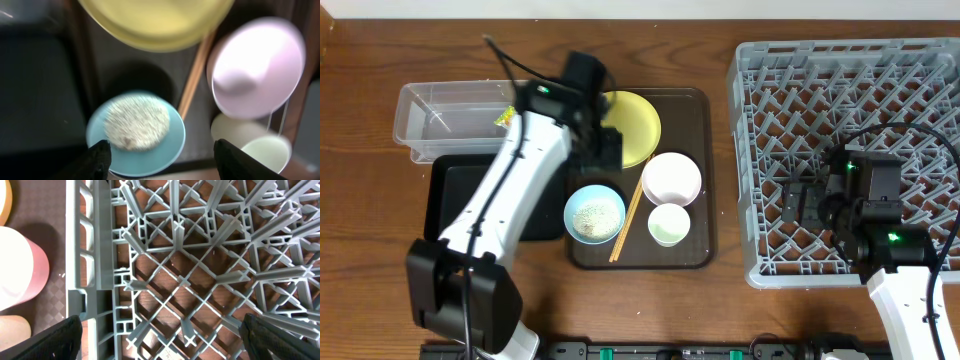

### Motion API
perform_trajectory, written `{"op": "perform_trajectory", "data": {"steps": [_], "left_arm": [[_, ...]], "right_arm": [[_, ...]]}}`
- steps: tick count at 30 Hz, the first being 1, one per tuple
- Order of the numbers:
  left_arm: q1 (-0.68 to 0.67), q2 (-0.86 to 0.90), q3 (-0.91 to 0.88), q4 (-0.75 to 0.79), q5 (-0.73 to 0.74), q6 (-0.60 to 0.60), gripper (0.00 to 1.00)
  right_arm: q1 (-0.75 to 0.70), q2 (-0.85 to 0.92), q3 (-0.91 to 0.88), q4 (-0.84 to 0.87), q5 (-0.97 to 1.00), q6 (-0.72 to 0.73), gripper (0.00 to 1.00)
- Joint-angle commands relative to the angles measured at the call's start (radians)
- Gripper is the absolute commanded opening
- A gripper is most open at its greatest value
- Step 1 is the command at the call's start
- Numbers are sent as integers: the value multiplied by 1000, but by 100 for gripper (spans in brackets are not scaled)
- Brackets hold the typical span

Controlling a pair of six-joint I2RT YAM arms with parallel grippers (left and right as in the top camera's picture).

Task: Sort waste into correct bins and load items into the dishwasher rack
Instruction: 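Reach the left gripper to the white cup and grasp it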

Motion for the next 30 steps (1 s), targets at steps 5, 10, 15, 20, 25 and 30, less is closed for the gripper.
{"op": "perform_trajectory", "data": {"steps": [5, 10, 15, 20, 25, 30], "left_arm": [[-143, 13, -159, 79, 2, 27, 69], [-217, 13, -255, 203, 2, -2, 69], [-274, 13, -304, 276, 2, -29, 68], [-296, 13, -314, 284, -2, -29, 68], [-267, 13, -307, 290, -12, -29, 68], [-214, -32, -251, 275, -6, -28, 68]], "right_arm": [[15, 1, 21, 3, -7, 5, 99], [15, 1, 21, 2, -7, 5, 99], [15, 2, 21, 2, -7, 5, 99], [15, 1, 21, 1, -7, 5, 99], [15, 1, 21, -2, -7, 5, 99], [15, 2, 21, -2, -7, 5, 99]]}}
